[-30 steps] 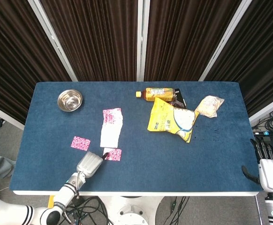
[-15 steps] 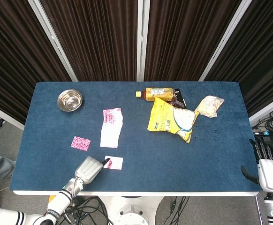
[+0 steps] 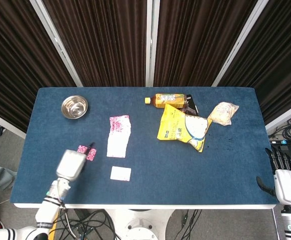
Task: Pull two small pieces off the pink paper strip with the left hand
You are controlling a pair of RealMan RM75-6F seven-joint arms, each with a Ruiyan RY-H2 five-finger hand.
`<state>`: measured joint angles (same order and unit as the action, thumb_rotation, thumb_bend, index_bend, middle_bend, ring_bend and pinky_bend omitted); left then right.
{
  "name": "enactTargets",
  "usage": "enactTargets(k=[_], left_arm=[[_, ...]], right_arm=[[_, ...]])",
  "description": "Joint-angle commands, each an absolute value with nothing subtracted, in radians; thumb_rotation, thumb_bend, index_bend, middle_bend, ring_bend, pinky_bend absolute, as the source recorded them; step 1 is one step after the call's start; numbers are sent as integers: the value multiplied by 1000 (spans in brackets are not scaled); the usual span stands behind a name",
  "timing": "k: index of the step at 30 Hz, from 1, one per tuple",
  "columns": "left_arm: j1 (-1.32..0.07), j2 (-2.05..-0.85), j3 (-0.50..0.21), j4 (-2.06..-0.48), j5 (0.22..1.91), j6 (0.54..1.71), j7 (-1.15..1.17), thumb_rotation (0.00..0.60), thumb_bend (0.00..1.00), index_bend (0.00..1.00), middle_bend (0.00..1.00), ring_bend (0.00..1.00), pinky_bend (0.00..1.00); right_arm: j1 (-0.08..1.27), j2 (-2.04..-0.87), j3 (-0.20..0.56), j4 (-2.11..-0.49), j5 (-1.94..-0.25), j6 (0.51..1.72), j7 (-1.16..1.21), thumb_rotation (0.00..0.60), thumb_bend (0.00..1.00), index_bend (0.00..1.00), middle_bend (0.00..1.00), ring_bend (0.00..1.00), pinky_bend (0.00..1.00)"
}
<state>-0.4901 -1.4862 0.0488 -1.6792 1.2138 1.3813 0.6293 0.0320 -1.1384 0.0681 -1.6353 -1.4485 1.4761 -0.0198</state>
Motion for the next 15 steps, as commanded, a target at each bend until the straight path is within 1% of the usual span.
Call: enactTargets(k=[1,2,3,4,5,6,7,9,11,15], left_arm=[[-412,-1438,33,-1609,1250,1454,508,600,556,138,735,723,710],[-396,-1428,34,-1599,1254,1466,476,600,520,137,632,605,652],[-380,-1419,35,-1592,1257,1478,446,600,488,134,509,459,570],[-357,-1408,35,-1585,1263,1497,408,600,461,131,404,337,482],[-340,-1401,34,-1582,1268,1514,382,600,427,127,294,211,371],[-323,-1396,34,-1580,1274,1532,356,600,394,124,211,123,277],[-302,-1391,33,-1577,1282,1554,327,600,373,122,160,74,221],[-270,-1385,33,-1572,1297,1591,301,600,337,122,99,16,161],[-247,-1378,35,-1569,1314,1617,289,600,314,122,78,0,131],[-216,-1359,37,-1566,1351,1647,280,600,310,122,78,0,123]], right_arm=[[32,-1140,65,-1635,-1459,1481,-17,600,210,0,0,0,0],[32,-1141,64,-1633,-1461,1482,-15,600,210,0,0,0,0],[32,-1141,64,-1632,-1463,1482,-13,600,210,0,0,0,0],[33,-1142,65,-1630,-1463,1482,-11,600,209,0,0,0,0],[34,-1143,66,-1629,-1462,1480,-9,600,209,0,0,0,0],[35,-1144,67,-1628,-1460,1479,-8,600,210,0,0,0,0],[36,-1146,67,-1627,-1460,1478,-7,600,210,0,0,0,0],[38,-1149,68,-1628,-1461,1477,-6,600,210,0,0,0,0],[39,-1151,68,-1630,-1464,1476,-8,600,210,0,0,0,0],[43,-1157,68,-1632,-1466,1475,-16,600,210,0,0,0,0]])
